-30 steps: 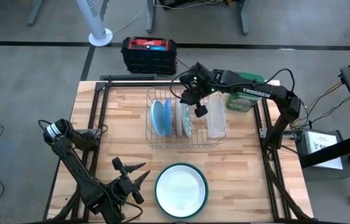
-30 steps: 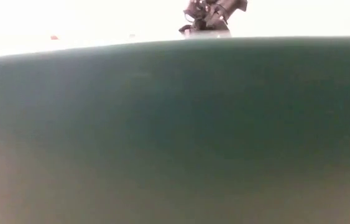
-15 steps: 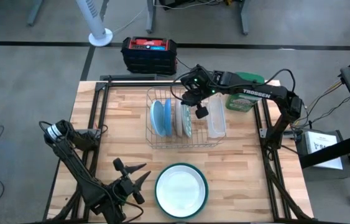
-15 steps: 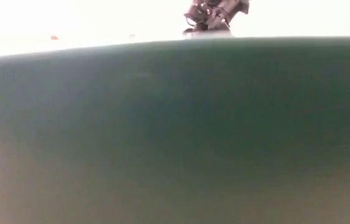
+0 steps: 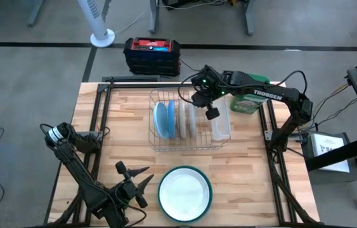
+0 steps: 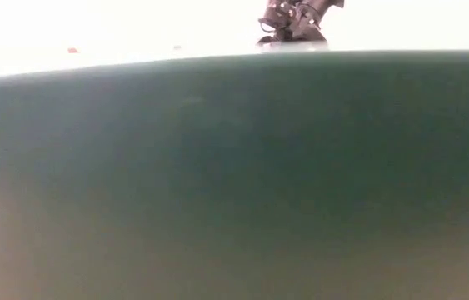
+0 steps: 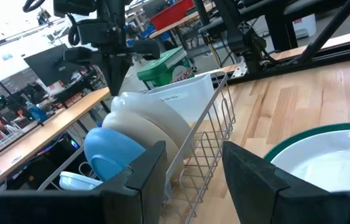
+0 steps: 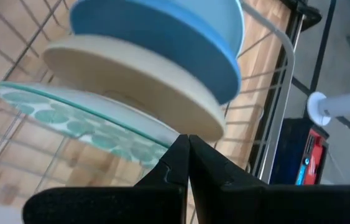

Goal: Sort dishes
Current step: Put the green patterned plate in the dish rack

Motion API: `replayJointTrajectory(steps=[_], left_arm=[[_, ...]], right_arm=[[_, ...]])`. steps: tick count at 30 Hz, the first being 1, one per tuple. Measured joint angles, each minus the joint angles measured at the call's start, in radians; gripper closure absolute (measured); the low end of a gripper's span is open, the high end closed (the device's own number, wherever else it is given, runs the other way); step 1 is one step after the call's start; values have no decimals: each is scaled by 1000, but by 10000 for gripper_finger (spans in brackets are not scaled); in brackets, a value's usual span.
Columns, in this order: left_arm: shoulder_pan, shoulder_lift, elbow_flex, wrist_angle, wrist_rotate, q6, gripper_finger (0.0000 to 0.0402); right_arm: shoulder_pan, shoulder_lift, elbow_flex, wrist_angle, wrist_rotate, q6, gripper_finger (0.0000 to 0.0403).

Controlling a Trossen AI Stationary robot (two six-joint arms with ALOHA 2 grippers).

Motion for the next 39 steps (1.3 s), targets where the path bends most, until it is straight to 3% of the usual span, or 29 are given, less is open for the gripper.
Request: replayJointTrajectory(steps=[10,22,25,32,39], left_arm=[[0,0,0,-5,0,0,255],[0,0,0,-5,0,0,255],[0,0,0,-4,0,0,255],[0,0,0,-4,-1,0,255],[1,-9,0,-43,-46,86,255]], right_arm=[[0,-91,-6,-64,-7,54,403],[0,-95,-26,-43,-8,114,403],[-4,-95,-39,39,22,285,403],[-10,-88,-61,50,140,951,402],[2,-88,-72,55,116,1077,352]])
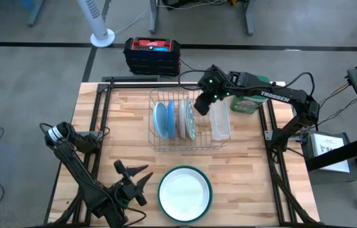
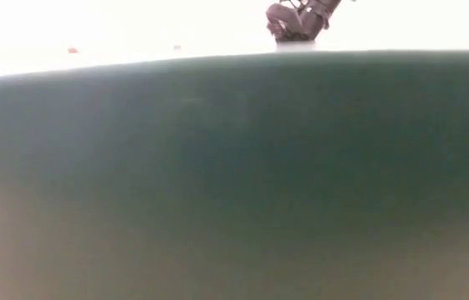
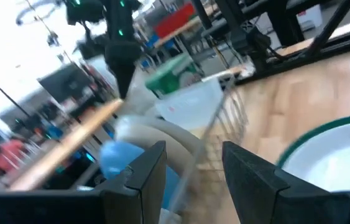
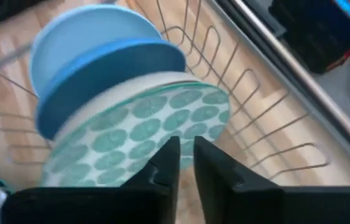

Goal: Sort dishes
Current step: Put the green patterned plate in the dish rack

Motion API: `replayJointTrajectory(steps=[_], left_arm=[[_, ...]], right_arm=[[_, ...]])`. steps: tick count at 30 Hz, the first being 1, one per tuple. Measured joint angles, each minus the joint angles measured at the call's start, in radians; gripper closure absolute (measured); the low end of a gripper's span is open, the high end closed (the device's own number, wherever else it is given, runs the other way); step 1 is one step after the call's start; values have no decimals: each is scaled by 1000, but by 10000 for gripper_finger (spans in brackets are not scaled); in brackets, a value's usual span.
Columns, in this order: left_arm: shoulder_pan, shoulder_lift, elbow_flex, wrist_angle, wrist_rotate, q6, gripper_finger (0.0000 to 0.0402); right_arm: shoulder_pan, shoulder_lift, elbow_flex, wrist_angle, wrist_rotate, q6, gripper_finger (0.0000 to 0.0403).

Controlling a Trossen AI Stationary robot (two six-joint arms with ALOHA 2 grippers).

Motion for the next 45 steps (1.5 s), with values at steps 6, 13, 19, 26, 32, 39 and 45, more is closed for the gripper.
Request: replayJointTrajectory(steps=[6,13,19,26,32,39,45], left_arm=[[1,-42,0,-169,-25,-46,255],[2,-104,-3,-266,-9,-20,255],[-43,-123,-60,-366,68,-190,255],[-70,-164,-107,-365,39,-222,255],[-75,-171,-116,-364,11,-223,255],[-80,-174,-134,-365,9,-265,255],[-82,-178,-171,-365,10,-302,255]], right_arm=[[42,0,-1,13,4,124,273],[99,0,-1,106,156,218,198],[166,36,-2,115,310,307,173],[196,83,-2,111,363,387,177],[198,106,-2,120,382,398,187],[198,111,-2,145,392,398,192],[198,111,-2,148,399,415,192]])
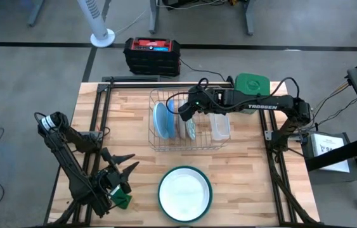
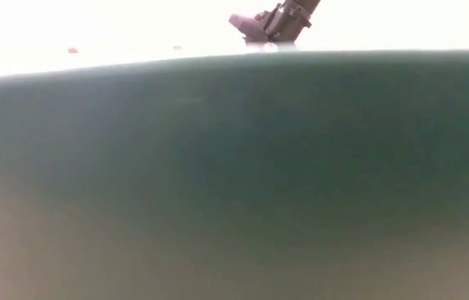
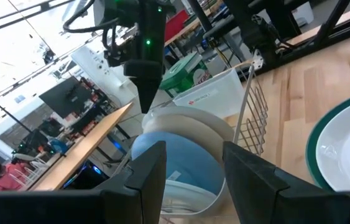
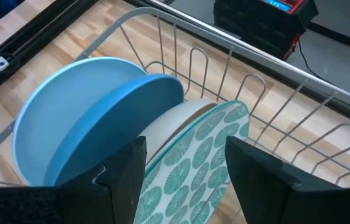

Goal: Sort dishes
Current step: Put the green patterned plate in the dish rack

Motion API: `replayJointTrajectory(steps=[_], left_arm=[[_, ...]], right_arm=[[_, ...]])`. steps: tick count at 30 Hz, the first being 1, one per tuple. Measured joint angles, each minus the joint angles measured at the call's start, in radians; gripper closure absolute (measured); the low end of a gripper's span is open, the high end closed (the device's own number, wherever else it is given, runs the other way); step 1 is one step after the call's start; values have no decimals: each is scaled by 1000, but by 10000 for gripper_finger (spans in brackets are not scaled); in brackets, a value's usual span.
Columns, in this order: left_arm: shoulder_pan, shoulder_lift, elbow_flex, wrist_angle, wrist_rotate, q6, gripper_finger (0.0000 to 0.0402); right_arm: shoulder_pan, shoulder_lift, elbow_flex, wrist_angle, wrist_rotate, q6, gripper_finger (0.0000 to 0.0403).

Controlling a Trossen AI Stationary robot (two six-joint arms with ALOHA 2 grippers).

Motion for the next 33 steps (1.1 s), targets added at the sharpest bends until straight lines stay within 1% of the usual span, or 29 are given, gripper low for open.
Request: replayJointTrajectory(steps=[15,20,25,33], left_arm=[[-7,-8,-9,0,0,-21,255],[-11,-8,-9,1,2,-21,255],[-12,-8,-9,1,2,-21,255],[-12,-8,-9,3,2,-21,255]], right_arm=[[2,32,-9,35,0,10,199],[2,48,-9,45,0,17,209],[3,59,-7,49,-1,19,236],[3,51,-7,38,-1,36,304]])
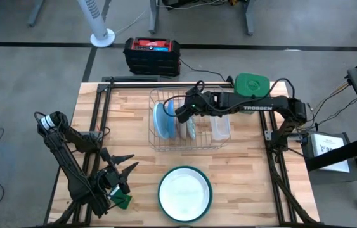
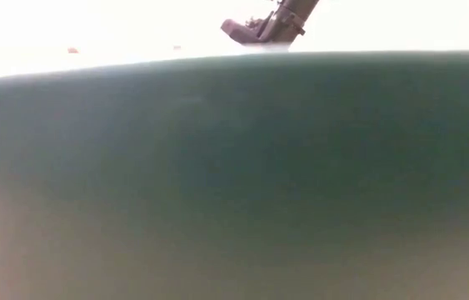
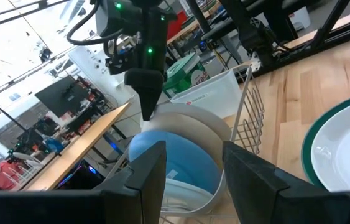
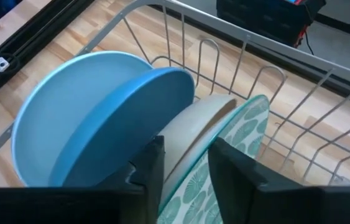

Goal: Sort dishes
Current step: Put the green patterned plate in the dish rack

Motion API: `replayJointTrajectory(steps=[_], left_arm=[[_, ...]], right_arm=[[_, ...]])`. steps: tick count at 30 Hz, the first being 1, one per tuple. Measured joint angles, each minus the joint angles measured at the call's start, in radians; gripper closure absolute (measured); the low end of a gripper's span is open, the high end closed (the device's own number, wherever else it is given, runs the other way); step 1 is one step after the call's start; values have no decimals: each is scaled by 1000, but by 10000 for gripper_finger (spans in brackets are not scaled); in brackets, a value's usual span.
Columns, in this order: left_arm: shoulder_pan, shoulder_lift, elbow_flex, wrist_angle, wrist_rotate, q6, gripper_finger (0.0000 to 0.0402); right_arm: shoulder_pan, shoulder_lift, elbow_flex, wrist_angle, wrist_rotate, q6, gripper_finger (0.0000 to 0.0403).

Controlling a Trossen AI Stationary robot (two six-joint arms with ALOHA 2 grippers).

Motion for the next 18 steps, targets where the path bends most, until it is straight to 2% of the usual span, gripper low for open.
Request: replayJointTrajectory(steps=[10,18], left_arm=[[-4,0,0,0,0,-3,255],[-5,0,0,1,0,-3,255]], right_arm=[[-2,-11,-2,-3,6,5,344],[-2,-13,4,-10,5,26,352]])
